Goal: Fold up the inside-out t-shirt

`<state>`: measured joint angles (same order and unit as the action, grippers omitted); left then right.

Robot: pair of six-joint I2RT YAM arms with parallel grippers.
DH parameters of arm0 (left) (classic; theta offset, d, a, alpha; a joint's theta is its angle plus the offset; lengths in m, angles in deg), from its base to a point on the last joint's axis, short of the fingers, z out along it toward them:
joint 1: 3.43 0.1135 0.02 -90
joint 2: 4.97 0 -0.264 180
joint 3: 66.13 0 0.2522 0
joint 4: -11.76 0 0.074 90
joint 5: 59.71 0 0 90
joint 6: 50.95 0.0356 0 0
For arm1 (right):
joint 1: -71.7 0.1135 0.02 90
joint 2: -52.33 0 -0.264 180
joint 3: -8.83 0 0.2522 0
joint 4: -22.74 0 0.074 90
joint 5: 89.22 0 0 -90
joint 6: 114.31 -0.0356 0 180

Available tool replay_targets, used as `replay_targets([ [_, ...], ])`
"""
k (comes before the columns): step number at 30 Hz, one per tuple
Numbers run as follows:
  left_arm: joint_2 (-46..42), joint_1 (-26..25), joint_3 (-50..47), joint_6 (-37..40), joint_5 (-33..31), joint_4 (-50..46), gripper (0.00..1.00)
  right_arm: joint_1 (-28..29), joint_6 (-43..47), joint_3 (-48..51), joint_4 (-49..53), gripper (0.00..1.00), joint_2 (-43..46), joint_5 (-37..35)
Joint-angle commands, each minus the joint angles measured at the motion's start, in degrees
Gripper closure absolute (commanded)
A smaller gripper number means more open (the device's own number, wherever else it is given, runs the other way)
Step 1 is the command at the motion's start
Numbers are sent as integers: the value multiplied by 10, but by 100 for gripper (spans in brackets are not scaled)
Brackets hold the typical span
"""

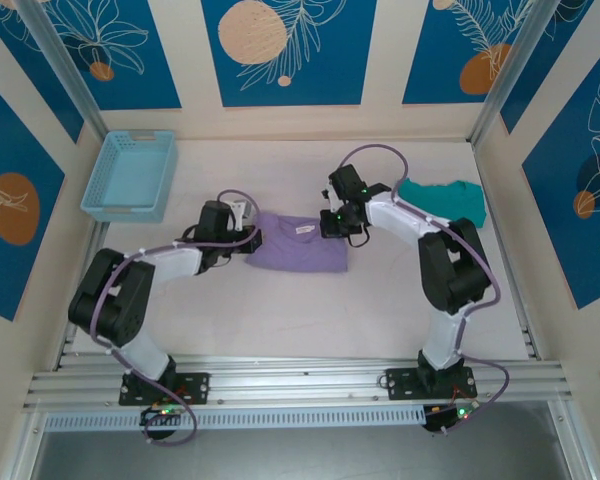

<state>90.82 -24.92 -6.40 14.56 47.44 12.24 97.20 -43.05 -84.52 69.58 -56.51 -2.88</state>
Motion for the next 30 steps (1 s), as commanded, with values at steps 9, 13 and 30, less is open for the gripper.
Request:
replay_targets([
  [9, 96, 19, 68, -24, -76, 59, 71, -44, 27, -163, 67, 57, -109, -90],
  [13, 75, 19, 69, -25, -96, 1, 56, -58, 18, -121, 63, 45, -61, -79],
  [30, 102, 19, 131, -25, -22, -154, 57, -83, -80, -52, 31, 21, -96, 149],
])
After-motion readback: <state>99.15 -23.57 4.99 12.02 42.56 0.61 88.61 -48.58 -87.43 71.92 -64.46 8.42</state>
